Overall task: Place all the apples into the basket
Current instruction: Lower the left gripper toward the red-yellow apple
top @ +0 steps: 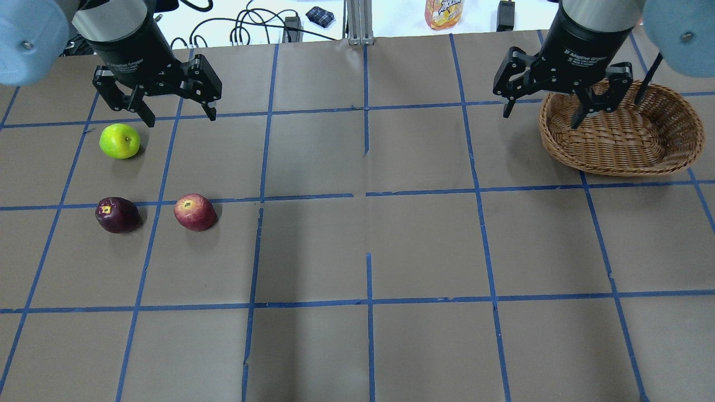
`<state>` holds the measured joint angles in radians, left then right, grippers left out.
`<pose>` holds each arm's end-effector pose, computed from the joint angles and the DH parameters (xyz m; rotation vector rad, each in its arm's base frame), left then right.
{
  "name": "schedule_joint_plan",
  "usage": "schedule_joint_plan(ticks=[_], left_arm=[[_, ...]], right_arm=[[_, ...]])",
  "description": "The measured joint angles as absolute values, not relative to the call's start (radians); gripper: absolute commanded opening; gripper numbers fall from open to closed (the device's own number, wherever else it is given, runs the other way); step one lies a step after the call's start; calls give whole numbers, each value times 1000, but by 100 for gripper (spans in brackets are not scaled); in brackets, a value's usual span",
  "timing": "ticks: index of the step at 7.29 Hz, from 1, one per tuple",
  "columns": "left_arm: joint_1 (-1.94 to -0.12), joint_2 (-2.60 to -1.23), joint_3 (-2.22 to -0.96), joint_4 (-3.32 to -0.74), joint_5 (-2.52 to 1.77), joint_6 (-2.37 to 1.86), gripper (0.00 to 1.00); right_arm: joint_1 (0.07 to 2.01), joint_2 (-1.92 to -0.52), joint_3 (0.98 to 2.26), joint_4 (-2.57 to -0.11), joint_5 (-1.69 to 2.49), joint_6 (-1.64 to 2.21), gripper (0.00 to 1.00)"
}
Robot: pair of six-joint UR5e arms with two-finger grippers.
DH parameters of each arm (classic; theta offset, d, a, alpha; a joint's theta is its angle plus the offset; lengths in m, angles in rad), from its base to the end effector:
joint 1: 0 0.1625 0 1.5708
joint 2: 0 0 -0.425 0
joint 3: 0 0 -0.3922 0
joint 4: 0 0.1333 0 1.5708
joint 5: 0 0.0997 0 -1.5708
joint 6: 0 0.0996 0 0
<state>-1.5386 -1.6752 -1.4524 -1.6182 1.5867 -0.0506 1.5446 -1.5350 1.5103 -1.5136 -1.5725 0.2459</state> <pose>-0.1145 -0.5367 0.4878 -0.1289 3.1223 0.0520 0.1199 -0.5070 0.4941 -0.4253 -3.1070 -0.0504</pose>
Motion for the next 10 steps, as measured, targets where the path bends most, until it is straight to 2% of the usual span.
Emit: schedule_joint_plan(ticks=[4, 10], left_arm=[[-1539, -1668, -1466, -1620, 1592, -45, 100], [-1488, -1685, -1573, -1538, 1595, 106, 100]], right_arm=[[1545, -1539, 1517, -1515, -1573, 250, 100], [1545, -1546, 1539, -1517, -1573, 251, 100]])
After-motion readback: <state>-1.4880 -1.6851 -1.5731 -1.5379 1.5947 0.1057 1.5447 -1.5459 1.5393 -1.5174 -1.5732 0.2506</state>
